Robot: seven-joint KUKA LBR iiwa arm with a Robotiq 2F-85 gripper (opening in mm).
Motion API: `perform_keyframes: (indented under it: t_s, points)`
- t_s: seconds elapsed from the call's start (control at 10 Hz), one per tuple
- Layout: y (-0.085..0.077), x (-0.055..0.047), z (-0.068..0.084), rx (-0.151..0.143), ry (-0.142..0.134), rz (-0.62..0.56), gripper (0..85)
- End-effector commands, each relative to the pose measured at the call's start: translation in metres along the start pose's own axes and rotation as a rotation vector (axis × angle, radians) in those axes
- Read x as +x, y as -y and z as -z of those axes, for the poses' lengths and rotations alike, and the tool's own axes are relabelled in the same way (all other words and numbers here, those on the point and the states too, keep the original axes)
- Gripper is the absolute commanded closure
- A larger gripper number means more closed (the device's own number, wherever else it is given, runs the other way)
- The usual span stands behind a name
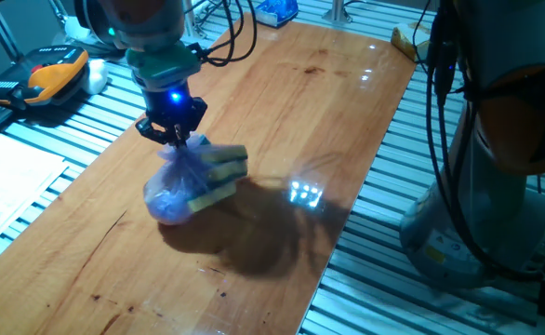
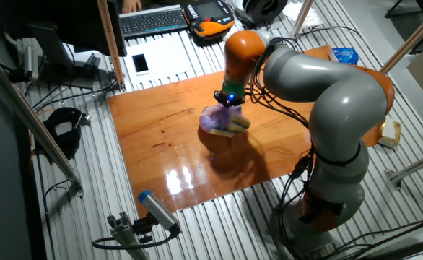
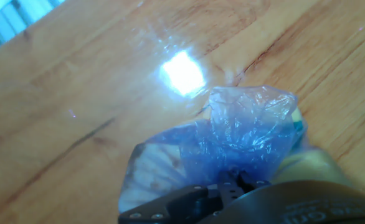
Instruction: Pick up a bag of things
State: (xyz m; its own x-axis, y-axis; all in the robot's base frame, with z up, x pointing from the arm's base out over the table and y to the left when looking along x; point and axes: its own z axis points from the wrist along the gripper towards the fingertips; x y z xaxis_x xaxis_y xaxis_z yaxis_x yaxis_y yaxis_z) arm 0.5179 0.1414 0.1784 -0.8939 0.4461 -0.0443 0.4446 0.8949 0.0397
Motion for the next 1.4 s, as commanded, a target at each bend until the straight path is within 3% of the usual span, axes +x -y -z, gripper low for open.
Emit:
perform_keyframes:
  t_s: [0.0, 0.1, 0.3, 0.4, 0.5, 0.6, 0.7, 0.8, 1.2, 1.3]
  points:
    - [0.0018, 0.0009, 0.0012, 0.002, 0.004, 0.065, 85.0]
    - [0.0046, -0.0001, 0.0014, 0.013, 0.016, 0.084, 85.0]
    - [0.0046, -0.0001, 0.0014, -0.021, 0.017, 0.099, 85.0]
    - [0.0046, -0.0001, 0.0014, -0.031, 0.045, 0.119, 85.0]
    - [0.0046, -0.0001, 0.0014, -0.026, 0.087, 0.141, 85.0]
    - [0.0046, -0.0001, 0.0014, -0.007, 0.104, 0.169, 85.0]
    - [0.0046, -0.0001, 0.0014, 0.0, 0.094, 0.194, 85.0]
    - [0.0046, -0.0001, 0.0014, 0.022, 0.06, 0.22, 85.0]
    - [0.0046, -0.0001, 0.0014, 0.102, 0.041, 0.301, 85.0]
    - [0.0046, -0.0001, 0.0014, 0.078, 0.01, 0.303, 85.0]
